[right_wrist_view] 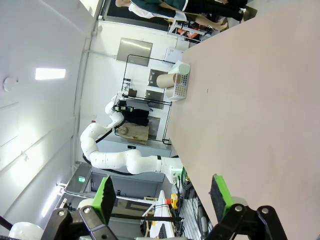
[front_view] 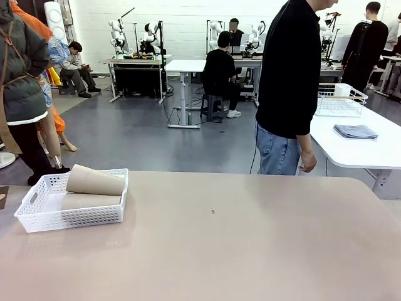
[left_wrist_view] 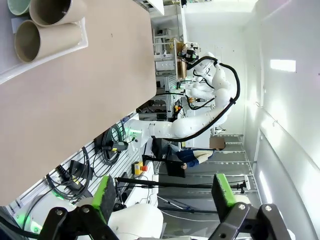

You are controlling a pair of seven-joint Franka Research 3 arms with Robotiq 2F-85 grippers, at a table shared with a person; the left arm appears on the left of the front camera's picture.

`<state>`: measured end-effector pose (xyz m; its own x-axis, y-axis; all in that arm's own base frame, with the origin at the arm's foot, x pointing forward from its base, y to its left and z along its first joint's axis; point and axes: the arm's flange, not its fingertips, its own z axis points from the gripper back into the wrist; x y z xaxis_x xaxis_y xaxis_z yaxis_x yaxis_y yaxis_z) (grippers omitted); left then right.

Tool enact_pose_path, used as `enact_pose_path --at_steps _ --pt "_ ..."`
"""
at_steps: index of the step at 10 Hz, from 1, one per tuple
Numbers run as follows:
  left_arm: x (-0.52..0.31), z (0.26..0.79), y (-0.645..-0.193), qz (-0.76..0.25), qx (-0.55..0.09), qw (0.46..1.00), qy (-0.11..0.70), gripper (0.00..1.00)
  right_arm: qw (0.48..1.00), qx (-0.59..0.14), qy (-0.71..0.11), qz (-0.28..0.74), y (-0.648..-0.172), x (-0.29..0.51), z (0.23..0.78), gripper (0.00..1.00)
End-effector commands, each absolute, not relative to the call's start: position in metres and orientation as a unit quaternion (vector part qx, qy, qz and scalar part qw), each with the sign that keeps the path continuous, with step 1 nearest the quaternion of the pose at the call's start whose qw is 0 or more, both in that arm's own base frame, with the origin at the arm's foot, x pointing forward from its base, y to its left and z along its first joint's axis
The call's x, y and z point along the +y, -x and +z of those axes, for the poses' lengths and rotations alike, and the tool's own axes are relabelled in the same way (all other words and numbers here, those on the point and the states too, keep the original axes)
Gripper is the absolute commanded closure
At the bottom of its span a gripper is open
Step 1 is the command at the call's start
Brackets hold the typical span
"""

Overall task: Clean and organize the cups into the basket.
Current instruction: Move the Organizing basket back to the left side of the table.

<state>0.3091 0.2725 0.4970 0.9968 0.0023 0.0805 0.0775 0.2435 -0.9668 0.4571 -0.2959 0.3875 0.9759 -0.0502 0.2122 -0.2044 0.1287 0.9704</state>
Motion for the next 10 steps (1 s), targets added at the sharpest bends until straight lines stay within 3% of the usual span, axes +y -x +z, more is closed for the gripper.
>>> enact_pose_path --at_steps 1,2,3,4,10 --pt "0.273 0.503 -0.308 0.055 -0.067 0.787 0.61 0.0 0.74 -0.103 -0.662 0.054 -0.459 -0.294 0.389 0.0" --pt "0.28 0.503 -0.303 0.118 -0.159 0.775 0.6 0.0 0.74 -0.103 -0.662 0.054 -0.459 -0.294 0.389 0.0" --pt "0.284 0.502 -0.3 0.125 -0.182 0.756 0.616 0.0 0.74 -0.103 -0.662 0.054 -0.459 -0.294 0.389 0.0" --pt "0.29 0.499 -0.308 0.047 -0.081 0.788 0.609 0.0 0.74 -0.103 -0.662 0.054 -0.459 -0.294 0.389 0.0" --pt "0.29 0.499 -0.308 0.047 -0.081 0.788 0.609 0.0 0.74 -0.103 -0.662 0.054 -0.459 -0.294 0.389 0.0"
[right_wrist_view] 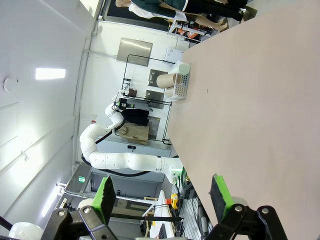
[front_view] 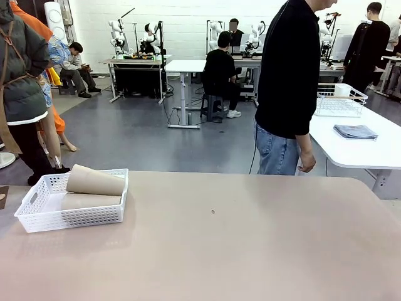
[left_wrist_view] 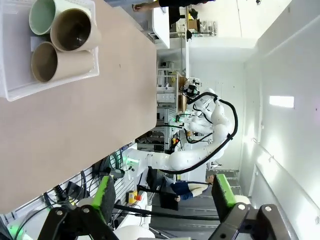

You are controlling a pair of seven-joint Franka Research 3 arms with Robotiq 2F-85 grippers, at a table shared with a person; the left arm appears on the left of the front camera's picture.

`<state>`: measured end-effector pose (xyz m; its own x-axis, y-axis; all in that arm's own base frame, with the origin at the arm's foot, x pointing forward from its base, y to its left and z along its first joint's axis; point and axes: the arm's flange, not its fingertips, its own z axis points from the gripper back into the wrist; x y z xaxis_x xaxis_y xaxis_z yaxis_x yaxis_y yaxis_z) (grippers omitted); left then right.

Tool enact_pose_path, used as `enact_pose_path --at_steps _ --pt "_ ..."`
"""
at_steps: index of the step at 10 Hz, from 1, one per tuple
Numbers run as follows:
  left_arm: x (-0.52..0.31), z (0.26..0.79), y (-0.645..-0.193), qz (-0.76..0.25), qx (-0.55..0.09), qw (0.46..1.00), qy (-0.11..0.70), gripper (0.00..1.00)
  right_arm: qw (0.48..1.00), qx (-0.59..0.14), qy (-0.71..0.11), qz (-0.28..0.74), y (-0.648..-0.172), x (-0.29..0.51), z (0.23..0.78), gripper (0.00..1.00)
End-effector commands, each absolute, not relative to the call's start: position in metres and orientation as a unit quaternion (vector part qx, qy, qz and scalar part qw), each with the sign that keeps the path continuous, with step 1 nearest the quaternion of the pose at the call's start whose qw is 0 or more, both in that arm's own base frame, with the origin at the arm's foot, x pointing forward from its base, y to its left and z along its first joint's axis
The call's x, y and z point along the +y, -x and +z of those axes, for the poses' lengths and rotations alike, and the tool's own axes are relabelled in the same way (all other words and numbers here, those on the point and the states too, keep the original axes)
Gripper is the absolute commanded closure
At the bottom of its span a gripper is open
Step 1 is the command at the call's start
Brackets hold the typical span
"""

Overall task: Clean and organize the cups into the basket.
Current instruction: Move the Organizing basket back to the left side of the table.

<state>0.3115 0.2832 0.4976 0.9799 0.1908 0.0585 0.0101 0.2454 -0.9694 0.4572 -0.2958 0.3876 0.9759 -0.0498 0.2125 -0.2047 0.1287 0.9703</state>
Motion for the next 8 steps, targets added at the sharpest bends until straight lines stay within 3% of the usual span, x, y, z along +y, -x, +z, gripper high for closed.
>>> enact_pose_path --at_steps 1,8 --pt "0.2898 0.4988 -0.3084 0.047 -0.081 0.788 0.609 0.0 0.74 -0.103 -0.662 0.054 -0.4595 -0.2938 0.3885 0.0" --pt "0.2898 0.4988 -0.3084 0.047 -0.081 0.788 0.609 0.0 0.74 -0.103 -0.662 0.054 -0.4595 -0.2938 0.3885 0.0"
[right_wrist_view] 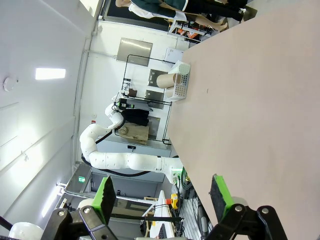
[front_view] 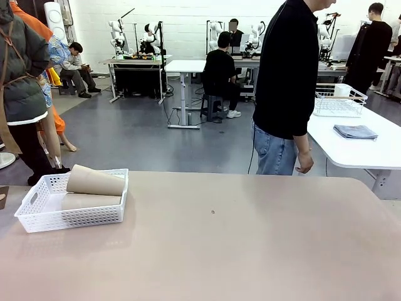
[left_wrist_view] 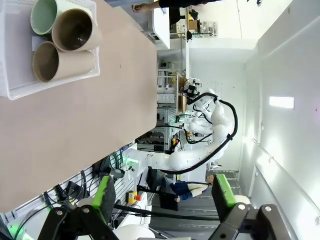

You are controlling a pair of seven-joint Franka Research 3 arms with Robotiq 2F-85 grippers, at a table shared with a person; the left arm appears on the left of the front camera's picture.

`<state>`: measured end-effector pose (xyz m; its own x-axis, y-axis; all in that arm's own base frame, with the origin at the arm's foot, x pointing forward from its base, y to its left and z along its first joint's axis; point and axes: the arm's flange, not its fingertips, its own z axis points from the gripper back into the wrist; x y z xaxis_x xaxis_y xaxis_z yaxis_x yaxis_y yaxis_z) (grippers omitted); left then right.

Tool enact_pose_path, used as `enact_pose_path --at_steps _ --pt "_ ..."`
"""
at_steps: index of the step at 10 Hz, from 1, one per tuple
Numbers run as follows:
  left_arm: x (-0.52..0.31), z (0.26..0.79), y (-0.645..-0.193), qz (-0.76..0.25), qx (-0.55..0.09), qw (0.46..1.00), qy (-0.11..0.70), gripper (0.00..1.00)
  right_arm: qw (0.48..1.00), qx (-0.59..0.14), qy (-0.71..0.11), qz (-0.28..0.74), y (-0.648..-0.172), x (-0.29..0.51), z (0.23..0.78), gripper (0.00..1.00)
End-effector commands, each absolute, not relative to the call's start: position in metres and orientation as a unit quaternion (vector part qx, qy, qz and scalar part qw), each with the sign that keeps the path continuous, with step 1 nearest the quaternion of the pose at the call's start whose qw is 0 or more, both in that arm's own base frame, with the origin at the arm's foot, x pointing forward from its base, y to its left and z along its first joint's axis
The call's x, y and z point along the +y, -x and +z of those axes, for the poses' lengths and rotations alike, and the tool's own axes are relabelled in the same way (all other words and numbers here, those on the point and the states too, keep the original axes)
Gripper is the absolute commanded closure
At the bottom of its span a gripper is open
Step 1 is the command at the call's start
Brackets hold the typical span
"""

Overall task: Clean and organize the cups into the basket.
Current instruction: Move the Organizing basket back to the left side of the table.

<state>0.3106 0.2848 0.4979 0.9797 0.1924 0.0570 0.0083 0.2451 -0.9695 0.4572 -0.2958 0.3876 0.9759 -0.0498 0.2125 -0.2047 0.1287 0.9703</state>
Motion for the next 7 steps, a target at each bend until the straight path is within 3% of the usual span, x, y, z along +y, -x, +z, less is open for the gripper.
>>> enact_pose_path --at_steps 1,7 --pt "0.2898 0.4988 -0.3084 0.047 -0.081 0.788 0.609 0.0 0.74 -0.103 -0.662 0.054 -0.4595 -0.2938 0.3885 0.0" --pt "0.2898 0.4988 -0.3084 0.047 -0.081 0.788 0.609 0.0 0.74 -0.103 -0.662 0.054 -0.4595 -0.2938 0.3885 0.0"
